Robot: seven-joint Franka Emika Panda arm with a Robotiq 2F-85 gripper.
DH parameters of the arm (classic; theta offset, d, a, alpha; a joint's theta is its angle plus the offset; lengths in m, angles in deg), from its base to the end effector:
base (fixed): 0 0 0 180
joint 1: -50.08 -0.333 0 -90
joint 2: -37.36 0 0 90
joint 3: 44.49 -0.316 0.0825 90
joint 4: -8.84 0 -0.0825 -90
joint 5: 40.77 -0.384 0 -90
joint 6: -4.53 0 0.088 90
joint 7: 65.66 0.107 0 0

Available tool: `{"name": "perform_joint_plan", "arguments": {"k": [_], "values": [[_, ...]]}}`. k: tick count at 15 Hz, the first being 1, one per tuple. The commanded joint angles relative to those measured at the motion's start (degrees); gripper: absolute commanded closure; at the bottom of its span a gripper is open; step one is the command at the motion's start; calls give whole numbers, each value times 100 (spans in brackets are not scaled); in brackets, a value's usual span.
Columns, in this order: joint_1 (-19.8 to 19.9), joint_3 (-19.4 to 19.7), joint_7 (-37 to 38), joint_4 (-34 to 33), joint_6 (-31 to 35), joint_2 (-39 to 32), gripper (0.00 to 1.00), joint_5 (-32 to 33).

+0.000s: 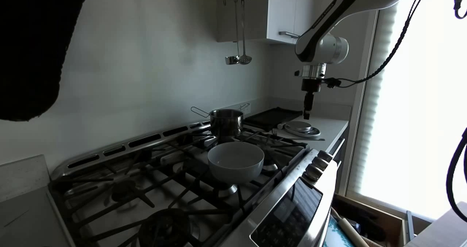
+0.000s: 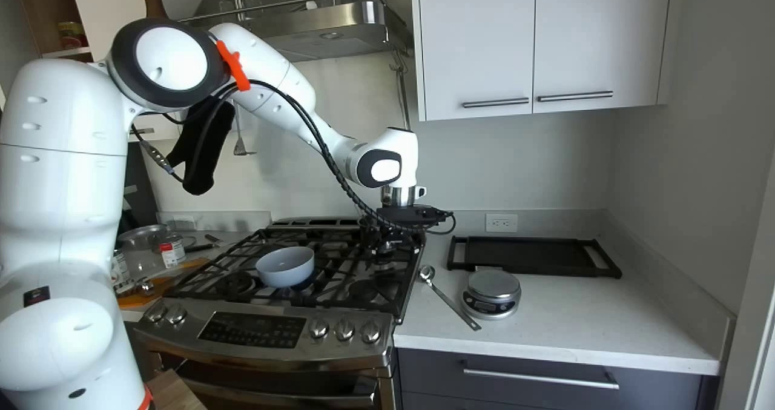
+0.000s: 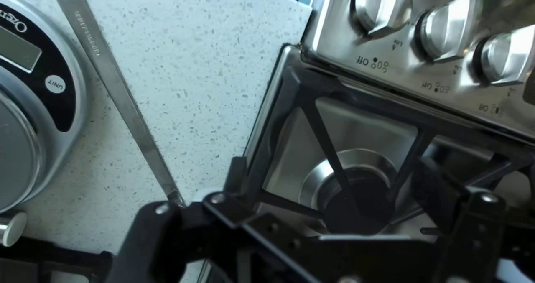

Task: Put the serving spoon on the stove

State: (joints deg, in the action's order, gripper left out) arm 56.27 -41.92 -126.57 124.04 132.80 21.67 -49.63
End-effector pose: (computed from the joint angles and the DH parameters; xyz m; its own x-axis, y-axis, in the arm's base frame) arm 0.5863 -0.0850 0.3154 0.6881 0.7225 0.0670 0.7253 -0.6820 -0.0944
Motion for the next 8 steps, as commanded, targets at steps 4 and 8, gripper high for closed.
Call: {"name": "perform_joint_plan", "arguments": {"k": [4,8], "values": [[94,-98,27,-3,-8,19,0,36],[219,-240,-505,-317,678,-487,0,-235]]}}
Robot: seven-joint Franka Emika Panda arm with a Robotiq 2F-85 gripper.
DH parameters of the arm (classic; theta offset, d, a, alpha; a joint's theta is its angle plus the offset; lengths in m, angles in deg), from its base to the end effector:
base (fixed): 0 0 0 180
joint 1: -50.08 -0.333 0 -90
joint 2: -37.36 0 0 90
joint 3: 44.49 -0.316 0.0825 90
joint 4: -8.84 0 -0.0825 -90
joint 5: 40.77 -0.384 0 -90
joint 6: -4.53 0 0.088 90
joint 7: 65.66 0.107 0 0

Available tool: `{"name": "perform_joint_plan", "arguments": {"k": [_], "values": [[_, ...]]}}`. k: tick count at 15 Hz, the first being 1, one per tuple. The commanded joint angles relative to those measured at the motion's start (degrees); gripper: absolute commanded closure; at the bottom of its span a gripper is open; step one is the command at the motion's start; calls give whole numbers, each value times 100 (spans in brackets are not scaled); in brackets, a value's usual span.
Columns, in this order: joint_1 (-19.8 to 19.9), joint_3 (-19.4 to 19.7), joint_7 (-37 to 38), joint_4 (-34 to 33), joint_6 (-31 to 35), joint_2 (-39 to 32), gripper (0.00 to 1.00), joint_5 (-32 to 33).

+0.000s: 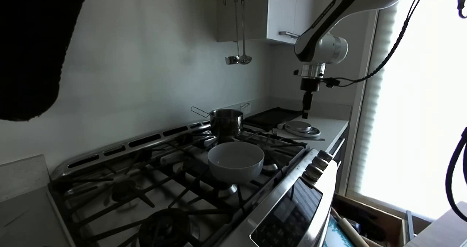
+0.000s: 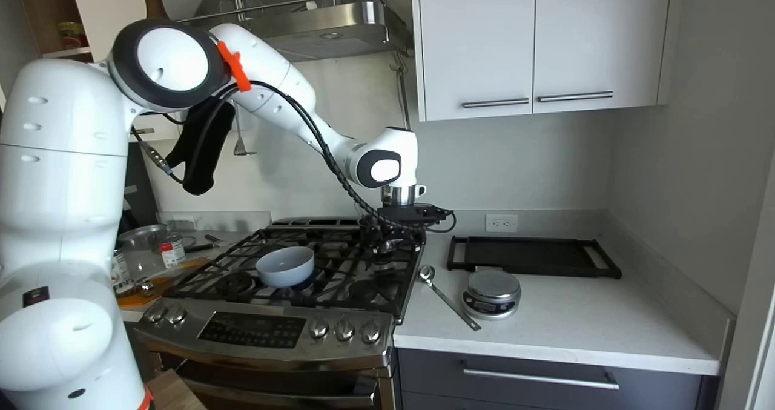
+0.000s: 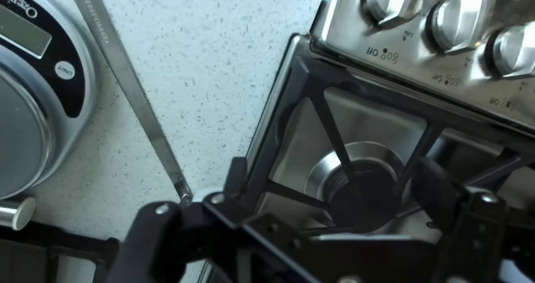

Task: Put the serving spoon on the stove

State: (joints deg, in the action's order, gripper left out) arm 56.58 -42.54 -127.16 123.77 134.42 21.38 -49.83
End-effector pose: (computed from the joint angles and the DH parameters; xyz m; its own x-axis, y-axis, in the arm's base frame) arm 0.5910 -0.0831 0.3167 0.6787 0.7294 0.0856 0.7344 -0.6748 -0.0724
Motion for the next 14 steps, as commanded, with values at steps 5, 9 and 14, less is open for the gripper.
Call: {"name": "perform_joint_plan", "arguments": {"k": [5,9,14], "values": [[519,-505,-1340,-1054,1103,-1447,0,-242],[861,-813,-1957,-1799,821,-2204,0,-282],[1114,-1097,-2539,-2475,974,-2944,0,-275]]}}
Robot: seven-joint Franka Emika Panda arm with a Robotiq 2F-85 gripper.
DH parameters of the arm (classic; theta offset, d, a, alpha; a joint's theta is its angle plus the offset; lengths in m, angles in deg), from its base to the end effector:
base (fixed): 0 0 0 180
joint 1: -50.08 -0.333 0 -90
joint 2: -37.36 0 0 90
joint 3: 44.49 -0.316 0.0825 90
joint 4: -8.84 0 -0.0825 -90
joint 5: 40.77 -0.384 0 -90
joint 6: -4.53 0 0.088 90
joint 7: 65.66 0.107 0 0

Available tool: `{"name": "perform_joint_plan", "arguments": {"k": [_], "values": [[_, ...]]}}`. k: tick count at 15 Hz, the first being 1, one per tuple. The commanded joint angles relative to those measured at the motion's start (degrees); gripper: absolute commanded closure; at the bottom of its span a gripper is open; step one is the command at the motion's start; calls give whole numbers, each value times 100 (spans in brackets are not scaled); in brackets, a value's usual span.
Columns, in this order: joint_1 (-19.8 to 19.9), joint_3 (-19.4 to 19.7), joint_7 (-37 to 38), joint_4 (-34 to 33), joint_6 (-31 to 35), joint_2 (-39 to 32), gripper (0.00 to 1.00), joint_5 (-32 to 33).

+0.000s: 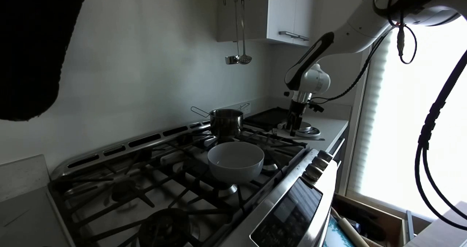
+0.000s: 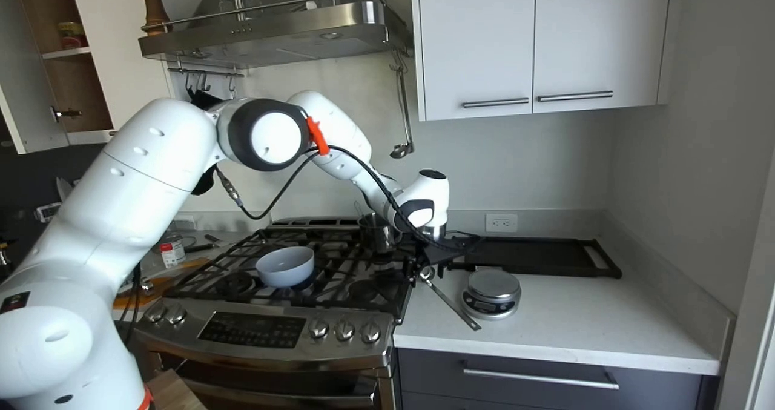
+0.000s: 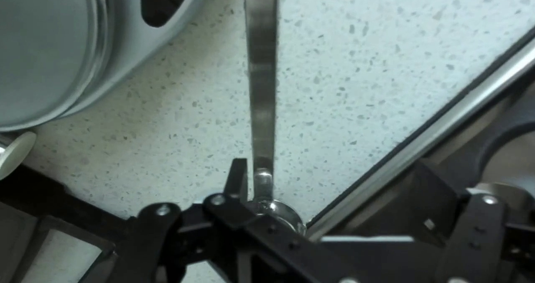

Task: Put the serving spoon on the stove

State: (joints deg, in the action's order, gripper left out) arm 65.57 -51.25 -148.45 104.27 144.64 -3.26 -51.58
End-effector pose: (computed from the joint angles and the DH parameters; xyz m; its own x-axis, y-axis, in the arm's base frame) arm 0.6807 -0.1139 0.2022 0.4227 0.8815 0.2106 0.8988 -0.4375 0.0273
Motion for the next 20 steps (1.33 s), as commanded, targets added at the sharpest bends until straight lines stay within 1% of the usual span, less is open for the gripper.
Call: {"name": "perform_joint_plan", "arguments": {"k": [1,5,6,7,8,9,10,11,12,13,14,15,16,17,18,19,20], "values": [[227,-249,-473,-628,-21,-585,0,-75],[288,-383,-687,-1106,-111,-978,1,-74],[274,-382,-691,-1218,-144,-1050,5,-43],[248,-365,-690,-1322,-184,-1112,15,-6],[204,-323,-641,-1413,-200,-1165,20,39],[139,-253,-586,-1475,-197,-1200,22,125],[88,-200,-535,-1535,-222,-1222,33,199],[35,-149,-504,-1573,-218,-1236,39,280],[-9,-108,-465,-1614,-249,-1248,42,343],[-58,-58,-430,-1648,-285,-1256,51,421],[-124,11,-378,-1669,-358,-1247,51,516],[-165,51,-358,-1696,-405,-1253,49,597],[-216,100,-320,-1719,-518,-1249,57,675],[-263,147,-292,-1750,-603,-1249,54,767],[-312,195,-255,-1775,-685,-1249,57,861],[-353,231,-226,-1810,-813,-1250,64,941],[-396,274,-210,-1836,-902,-1256,66,1027]]}}
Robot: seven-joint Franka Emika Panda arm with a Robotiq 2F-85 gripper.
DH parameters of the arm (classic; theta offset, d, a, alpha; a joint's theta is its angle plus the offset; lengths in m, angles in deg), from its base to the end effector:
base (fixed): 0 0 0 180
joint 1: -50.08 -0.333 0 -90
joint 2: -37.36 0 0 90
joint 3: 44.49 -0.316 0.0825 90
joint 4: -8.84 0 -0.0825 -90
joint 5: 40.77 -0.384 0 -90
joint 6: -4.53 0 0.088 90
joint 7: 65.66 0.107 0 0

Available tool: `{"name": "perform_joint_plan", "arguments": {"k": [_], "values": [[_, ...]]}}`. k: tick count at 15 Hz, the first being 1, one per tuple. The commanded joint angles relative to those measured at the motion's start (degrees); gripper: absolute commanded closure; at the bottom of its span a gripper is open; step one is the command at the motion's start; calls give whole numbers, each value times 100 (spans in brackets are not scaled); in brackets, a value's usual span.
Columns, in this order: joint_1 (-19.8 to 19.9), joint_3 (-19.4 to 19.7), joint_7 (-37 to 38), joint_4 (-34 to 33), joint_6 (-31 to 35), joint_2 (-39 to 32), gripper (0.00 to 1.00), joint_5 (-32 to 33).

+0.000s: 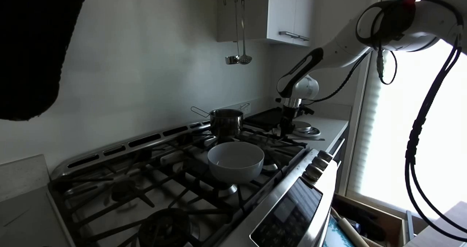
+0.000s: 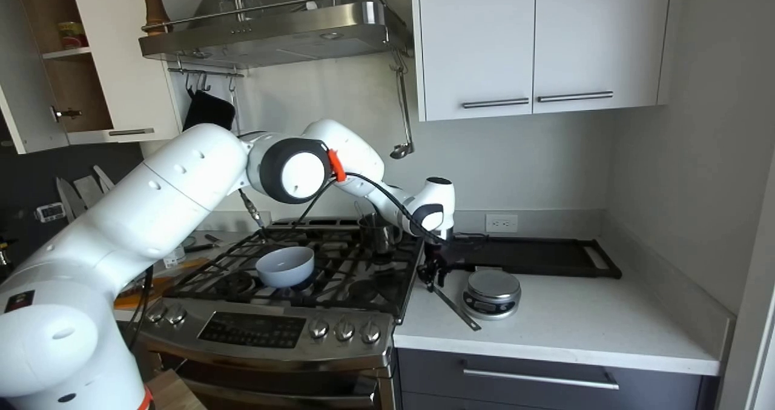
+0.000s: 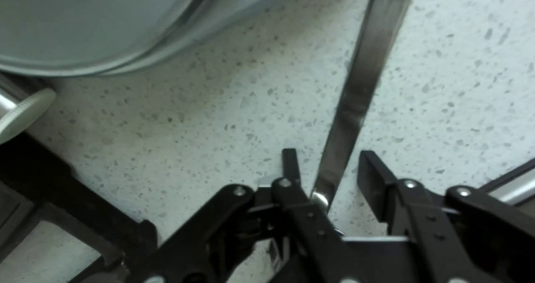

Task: Put the serving spoon on the stove

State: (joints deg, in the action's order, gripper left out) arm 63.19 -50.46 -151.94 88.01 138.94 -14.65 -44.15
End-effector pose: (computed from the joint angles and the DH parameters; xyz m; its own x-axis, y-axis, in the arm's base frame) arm 0.7298 -0.1069 0.1725 0.2635 0.9559 0.1294 0.9614 -0.2712 0.0462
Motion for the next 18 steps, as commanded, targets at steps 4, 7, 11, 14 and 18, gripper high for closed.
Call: {"name": "perform_joint_plan", "arguments": {"k": [4,7,11,14,18], "values": [[-300,328,195,-312,-573,-144,73,566],[-341,364,190,-309,-453,-157,71,677],[-315,329,118,-238,-360,-152,59,673],[-293,306,101,-159,-139,-144,52,650],[-301,323,106,-52,107,-123,71,682]]}}
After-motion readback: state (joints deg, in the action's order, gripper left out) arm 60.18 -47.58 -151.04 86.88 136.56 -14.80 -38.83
